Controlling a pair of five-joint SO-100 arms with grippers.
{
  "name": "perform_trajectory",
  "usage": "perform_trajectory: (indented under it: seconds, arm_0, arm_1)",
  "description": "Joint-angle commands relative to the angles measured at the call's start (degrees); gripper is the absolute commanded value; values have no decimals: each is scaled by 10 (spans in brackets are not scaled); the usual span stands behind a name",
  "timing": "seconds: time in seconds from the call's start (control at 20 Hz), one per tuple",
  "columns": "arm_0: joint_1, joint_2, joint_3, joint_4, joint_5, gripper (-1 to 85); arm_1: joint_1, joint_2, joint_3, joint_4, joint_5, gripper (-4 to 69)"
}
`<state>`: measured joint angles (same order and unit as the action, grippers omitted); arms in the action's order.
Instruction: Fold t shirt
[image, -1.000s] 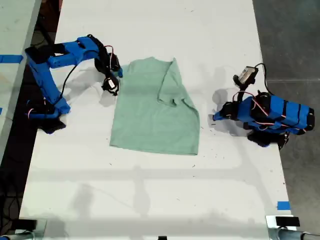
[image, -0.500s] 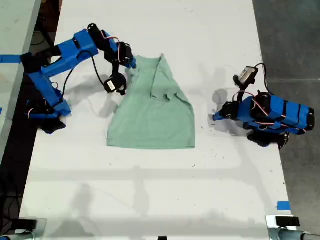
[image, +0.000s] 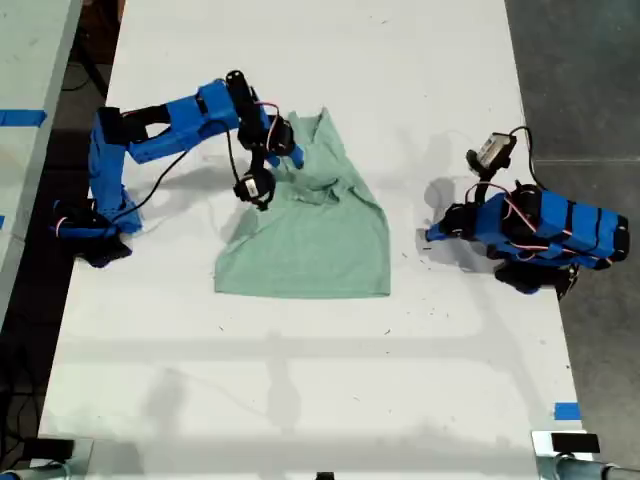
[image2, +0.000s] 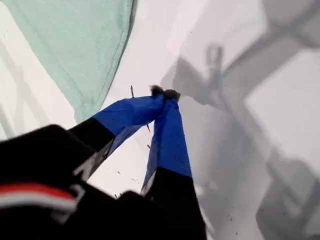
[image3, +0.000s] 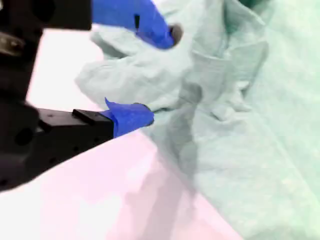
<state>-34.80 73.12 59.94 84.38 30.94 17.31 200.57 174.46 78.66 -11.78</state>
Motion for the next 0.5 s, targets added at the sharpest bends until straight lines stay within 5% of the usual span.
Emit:
perform_trajectory:
  seconds: [0.0,0.15,0.35,0.45]
  arm_0:
    - [-33,244,25,26,-7,0]
    - [-40,524,162,5,-24,0]
    - [24,996,678,-205,-114,0]
    - [58,1188,925,-261,-156,0]
  arm_1:
    - [-3,6,29,-14,-3,-6]
    - [-3,6,29,-14,-3,-7]
    - [-3,6,29,-14,-2,-8]
    - [-3,6,29,-14,-1,-8]
